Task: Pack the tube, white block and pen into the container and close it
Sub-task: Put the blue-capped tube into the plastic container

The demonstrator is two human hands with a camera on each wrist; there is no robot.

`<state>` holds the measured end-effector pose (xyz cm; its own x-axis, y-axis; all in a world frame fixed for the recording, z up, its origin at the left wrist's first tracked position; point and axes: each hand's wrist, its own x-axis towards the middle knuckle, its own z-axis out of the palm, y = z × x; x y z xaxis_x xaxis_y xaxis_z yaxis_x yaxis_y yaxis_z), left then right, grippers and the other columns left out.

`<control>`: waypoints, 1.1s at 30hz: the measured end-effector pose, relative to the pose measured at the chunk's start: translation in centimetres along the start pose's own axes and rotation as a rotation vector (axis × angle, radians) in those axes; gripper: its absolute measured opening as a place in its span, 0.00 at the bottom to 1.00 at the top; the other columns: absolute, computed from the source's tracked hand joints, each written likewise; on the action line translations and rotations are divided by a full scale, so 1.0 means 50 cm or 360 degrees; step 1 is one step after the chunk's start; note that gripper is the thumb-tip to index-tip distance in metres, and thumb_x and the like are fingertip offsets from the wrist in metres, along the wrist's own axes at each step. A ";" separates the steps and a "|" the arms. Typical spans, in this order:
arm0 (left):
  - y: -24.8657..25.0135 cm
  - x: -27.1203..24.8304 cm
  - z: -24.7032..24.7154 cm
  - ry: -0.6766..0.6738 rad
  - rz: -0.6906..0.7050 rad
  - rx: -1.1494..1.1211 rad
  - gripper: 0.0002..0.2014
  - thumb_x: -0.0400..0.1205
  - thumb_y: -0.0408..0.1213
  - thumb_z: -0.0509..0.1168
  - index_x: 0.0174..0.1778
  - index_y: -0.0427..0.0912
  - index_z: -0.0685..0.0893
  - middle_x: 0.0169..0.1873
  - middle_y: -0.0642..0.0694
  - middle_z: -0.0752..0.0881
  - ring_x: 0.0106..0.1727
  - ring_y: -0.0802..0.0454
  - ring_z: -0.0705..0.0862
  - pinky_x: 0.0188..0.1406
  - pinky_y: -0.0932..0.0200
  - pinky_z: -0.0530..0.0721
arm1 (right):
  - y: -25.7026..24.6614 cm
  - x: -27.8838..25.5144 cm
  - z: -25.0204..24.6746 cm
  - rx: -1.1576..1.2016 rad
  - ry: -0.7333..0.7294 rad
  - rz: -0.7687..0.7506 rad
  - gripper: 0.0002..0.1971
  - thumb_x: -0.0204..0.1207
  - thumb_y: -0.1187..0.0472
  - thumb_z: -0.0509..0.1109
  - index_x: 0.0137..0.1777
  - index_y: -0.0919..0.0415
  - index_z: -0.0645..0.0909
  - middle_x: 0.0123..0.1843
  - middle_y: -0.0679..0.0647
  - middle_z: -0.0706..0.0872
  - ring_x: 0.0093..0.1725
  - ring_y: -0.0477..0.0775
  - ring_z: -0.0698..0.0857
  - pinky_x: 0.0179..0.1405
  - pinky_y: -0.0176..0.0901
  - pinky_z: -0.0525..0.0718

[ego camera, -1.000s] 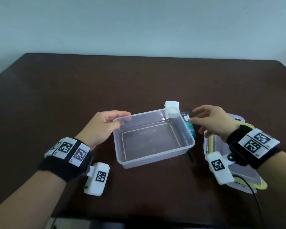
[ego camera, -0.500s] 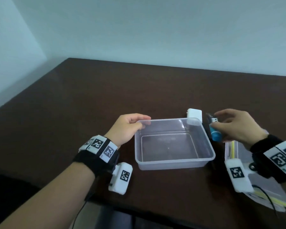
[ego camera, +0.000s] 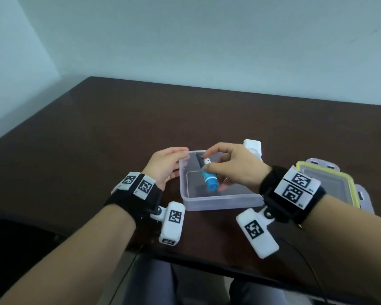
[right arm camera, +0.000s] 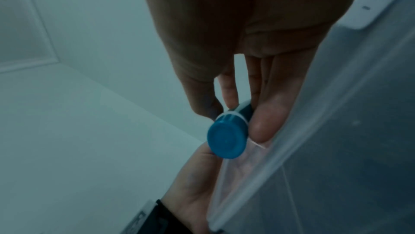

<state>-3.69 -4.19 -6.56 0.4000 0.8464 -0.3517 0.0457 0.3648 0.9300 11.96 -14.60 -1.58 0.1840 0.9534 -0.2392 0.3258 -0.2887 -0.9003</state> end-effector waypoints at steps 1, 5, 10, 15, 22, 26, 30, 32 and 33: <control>-0.006 0.000 -0.002 0.0003 0.0000 -0.0032 0.13 0.83 0.34 0.70 0.64 0.39 0.87 0.57 0.39 0.91 0.50 0.51 0.89 0.47 0.61 0.86 | 0.005 0.004 0.003 -0.0026 -0.0035 0.0028 0.10 0.75 0.65 0.77 0.54 0.62 0.83 0.38 0.68 0.88 0.27 0.55 0.87 0.26 0.45 0.90; -0.028 0.006 -0.016 -0.0034 0.0031 -0.0100 0.16 0.83 0.37 0.71 0.65 0.36 0.87 0.59 0.38 0.92 0.58 0.48 0.90 0.55 0.60 0.87 | 0.018 0.032 0.026 -0.0347 -0.0141 0.0096 0.08 0.76 0.60 0.76 0.44 0.60 0.80 0.38 0.59 0.89 0.26 0.49 0.88 0.28 0.41 0.89; -0.036 0.005 -0.018 0.0004 0.0095 -0.0138 0.16 0.83 0.38 0.71 0.64 0.34 0.88 0.57 0.37 0.92 0.55 0.51 0.91 0.52 0.65 0.88 | 0.033 0.059 0.059 -0.0613 -0.0154 0.0092 0.10 0.75 0.56 0.77 0.39 0.58 0.81 0.34 0.52 0.87 0.25 0.44 0.84 0.25 0.33 0.83; -0.038 0.008 -0.018 0.0079 0.0098 -0.0213 0.14 0.81 0.36 0.73 0.61 0.34 0.90 0.52 0.37 0.93 0.52 0.50 0.92 0.53 0.61 0.88 | 0.034 0.066 0.065 -0.0470 -0.0182 0.0106 0.08 0.76 0.57 0.77 0.44 0.61 0.83 0.39 0.56 0.92 0.28 0.47 0.89 0.25 0.34 0.86; -0.025 0.020 -0.036 0.0202 0.0066 -0.0267 0.10 0.80 0.34 0.74 0.53 0.33 0.91 0.43 0.39 0.94 0.42 0.48 0.91 0.45 0.58 0.90 | -0.019 0.058 -0.020 0.0143 -0.0085 0.0005 0.04 0.80 0.62 0.73 0.46 0.62 0.83 0.45 0.65 0.91 0.41 0.62 0.91 0.48 0.55 0.89; -0.021 0.028 -0.042 0.0290 0.0153 -0.0133 0.08 0.78 0.34 0.75 0.48 0.34 0.93 0.39 0.41 0.93 0.40 0.51 0.89 0.41 0.58 0.88 | -0.045 0.066 -0.122 0.0157 0.0263 -0.0115 0.05 0.80 0.61 0.72 0.45 0.62 0.83 0.45 0.66 0.91 0.33 0.59 0.91 0.36 0.48 0.90; -0.024 0.030 -0.059 0.0323 0.0202 -0.0100 0.06 0.78 0.34 0.75 0.47 0.35 0.93 0.38 0.42 0.93 0.39 0.51 0.89 0.37 0.59 0.87 | -0.012 0.092 -0.206 0.0101 0.0612 -0.0054 0.04 0.78 0.60 0.74 0.46 0.60 0.84 0.42 0.62 0.89 0.26 0.50 0.87 0.23 0.37 0.83; -0.027 0.029 -0.063 0.0341 0.0215 -0.0121 0.06 0.79 0.33 0.74 0.47 0.35 0.93 0.37 0.44 0.93 0.39 0.51 0.89 0.38 0.59 0.87 | 0.019 0.105 -0.230 -0.0036 0.0590 0.0078 0.09 0.76 0.62 0.77 0.53 0.63 0.85 0.43 0.65 0.87 0.27 0.52 0.83 0.24 0.38 0.81; -0.030 0.028 -0.065 0.0345 0.0227 -0.0132 0.05 0.79 0.32 0.74 0.47 0.34 0.93 0.35 0.45 0.93 0.38 0.52 0.89 0.38 0.59 0.87 | 0.034 0.111 -0.234 -0.0164 0.0546 0.0155 0.13 0.75 0.62 0.77 0.58 0.64 0.84 0.46 0.65 0.87 0.28 0.52 0.81 0.25 0.39 0.82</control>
<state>-6.16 -2.28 -8.79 0.1914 0.9515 -0.2410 -0.0759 0.2591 0.9629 24.41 -10.81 -0.20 0.5134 0.8411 -0.1704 0.3798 -0.4007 -0.8338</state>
